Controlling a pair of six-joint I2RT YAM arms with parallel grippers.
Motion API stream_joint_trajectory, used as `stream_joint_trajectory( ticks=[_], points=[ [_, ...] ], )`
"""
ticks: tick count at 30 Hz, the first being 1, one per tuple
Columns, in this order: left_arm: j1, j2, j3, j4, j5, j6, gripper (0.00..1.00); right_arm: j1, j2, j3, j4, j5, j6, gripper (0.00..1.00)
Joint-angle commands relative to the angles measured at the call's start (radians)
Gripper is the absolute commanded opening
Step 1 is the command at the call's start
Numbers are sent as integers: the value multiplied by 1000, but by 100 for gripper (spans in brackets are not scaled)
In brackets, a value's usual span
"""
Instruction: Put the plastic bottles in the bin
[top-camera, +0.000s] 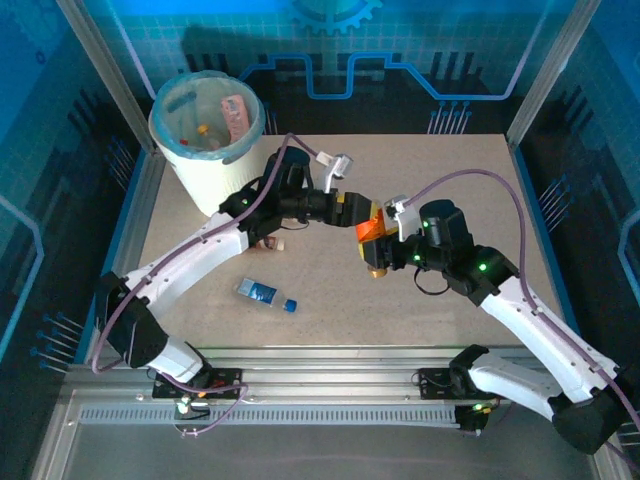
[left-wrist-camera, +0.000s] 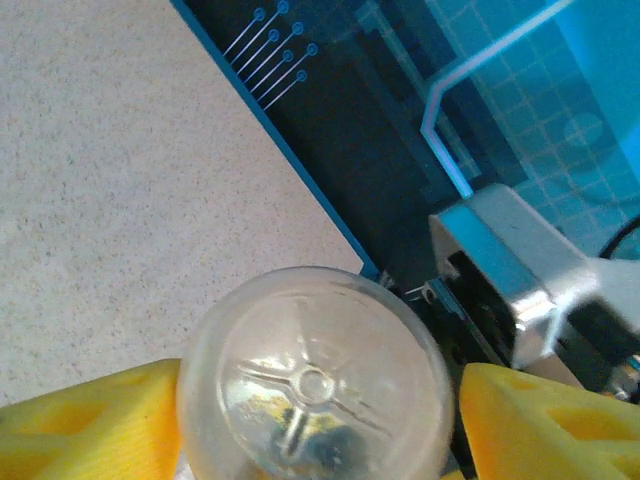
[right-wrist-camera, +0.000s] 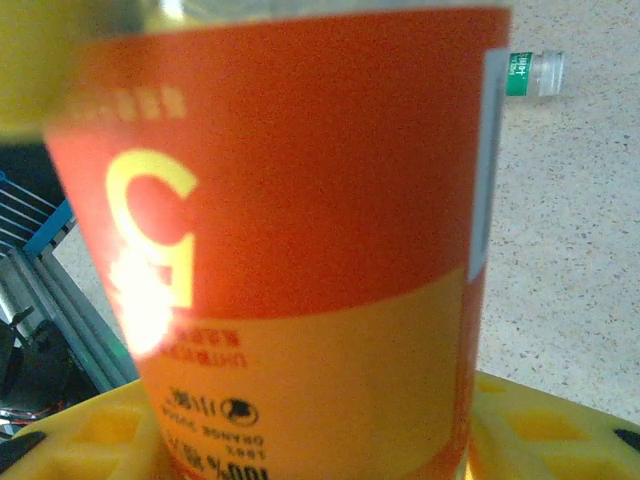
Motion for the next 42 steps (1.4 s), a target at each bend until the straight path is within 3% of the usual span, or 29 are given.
stream_joint_trajectory(
  ticks=[1,7,10,15,19,21,30,37,42],
  points=[
    [-21,5,23,5,59,15,60,16,-4,13,31,-11,4,45],
    [-21,14,41,-14,37,26,57,21,-8,13,34,-14,-4,45],
    [-21,14,53,-20,15,28,52,21,-5,19,31,-3,-7,50],
    [-19,-10,94,-62,-94,55,47,22,10,45,17,26,-5,71],
    [11,-41,127,-58,-160,60,46,22,39,108,-7,71,-10,98],
    [40,-55,151,-66,-189,55,45,22,57,148,-7,80,-14,100],
    [293,-65,415,-244,-308,153,42,48,230,422,61,22,21,100],
    [518,-21,657,-335,-458,286,41,157,445,679,50,39,4,100],
    [659,21,689,-335,-572,361,41,225,555,791,23,37,-3,100]
  ],
)
